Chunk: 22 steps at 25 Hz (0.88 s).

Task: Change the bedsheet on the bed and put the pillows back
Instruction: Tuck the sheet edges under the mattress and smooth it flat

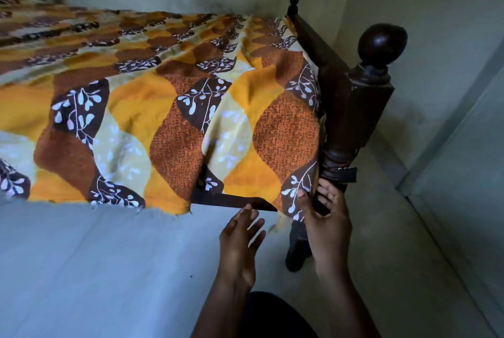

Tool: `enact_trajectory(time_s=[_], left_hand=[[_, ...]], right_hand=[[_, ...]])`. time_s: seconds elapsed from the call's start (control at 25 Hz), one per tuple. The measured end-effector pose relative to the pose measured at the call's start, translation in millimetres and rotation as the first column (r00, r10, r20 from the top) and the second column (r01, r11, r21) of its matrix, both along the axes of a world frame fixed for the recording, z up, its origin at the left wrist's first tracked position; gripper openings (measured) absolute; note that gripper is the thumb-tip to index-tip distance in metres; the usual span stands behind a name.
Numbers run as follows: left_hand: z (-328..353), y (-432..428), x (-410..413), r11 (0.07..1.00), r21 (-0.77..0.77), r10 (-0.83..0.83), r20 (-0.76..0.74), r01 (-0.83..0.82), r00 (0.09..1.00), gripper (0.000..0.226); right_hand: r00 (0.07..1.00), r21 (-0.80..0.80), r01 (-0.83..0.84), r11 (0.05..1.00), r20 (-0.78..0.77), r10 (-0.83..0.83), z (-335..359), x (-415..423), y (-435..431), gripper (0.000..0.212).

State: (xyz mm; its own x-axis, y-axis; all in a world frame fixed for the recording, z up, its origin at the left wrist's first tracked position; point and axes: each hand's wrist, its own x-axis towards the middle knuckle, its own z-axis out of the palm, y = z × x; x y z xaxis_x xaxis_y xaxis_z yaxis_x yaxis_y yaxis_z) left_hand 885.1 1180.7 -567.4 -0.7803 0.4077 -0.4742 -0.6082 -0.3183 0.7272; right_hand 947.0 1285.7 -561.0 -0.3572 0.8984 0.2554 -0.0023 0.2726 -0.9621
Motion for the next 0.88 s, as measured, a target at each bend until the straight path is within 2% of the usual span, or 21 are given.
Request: enact_trajectory(time_s=[0.12,0.24,0.32,0.44,0.52,0.68,0.8,0.88], left_hand=[[-2,18,-5,0.994,0.110,0.010,0.051,-0.015,0.999,0.029],[3,29,-5,0.992,0.125,-0.009,0.081,-0.002,0.997,0.028],[6,32,-2,0.990,0.140,-0.040,0.078,0.029,0.996,0.025],[-2,27,10,0.994,0.069,-0.082,-0.019,0.083,0.996,0.012],[-11,20,21,0.992,-0.048,-0.120,-0.063,0.117,0.991,0.012],[-17,21,36,0.970,-0.191,-0.183,-0.173,0.149,0.968,0.024],[-15,26,39,0.948,-0.269,-0.241,-0.261,0.170,0.935,0.031],[-18,22,37,0.943,-0.286,-0.250,-0.270,0.170,0.930,0.030]], right_hand=[[1.000,-0.030,0.012,0.999,0.016,-0.011,3,-5,3,0.035],[1.000,-0.025,-0.004,1.000,0.016,0.005,4,-9,3,0.019],[0.998,-0.034,-0.063,0.997,-0.027,0.062,5,-7,4,0.016],[0.986,-0.165,-0.159,0.973,-0.069,0.150,0,8,16,0.008],[0.979,-0.212,-0.198,0.957,0.004,0.203,-7,21,23,0.009],[0.932,-0.114,-0.309,0.944,0.161,0.324,4,24,16,0.026],[0.935,0.042,-0.241,0.970,0.278,0.220,17,9,9,0.032],[0.953,0.097,-0.179,0.979,0.265,0.148,17,6,15,0.036]])
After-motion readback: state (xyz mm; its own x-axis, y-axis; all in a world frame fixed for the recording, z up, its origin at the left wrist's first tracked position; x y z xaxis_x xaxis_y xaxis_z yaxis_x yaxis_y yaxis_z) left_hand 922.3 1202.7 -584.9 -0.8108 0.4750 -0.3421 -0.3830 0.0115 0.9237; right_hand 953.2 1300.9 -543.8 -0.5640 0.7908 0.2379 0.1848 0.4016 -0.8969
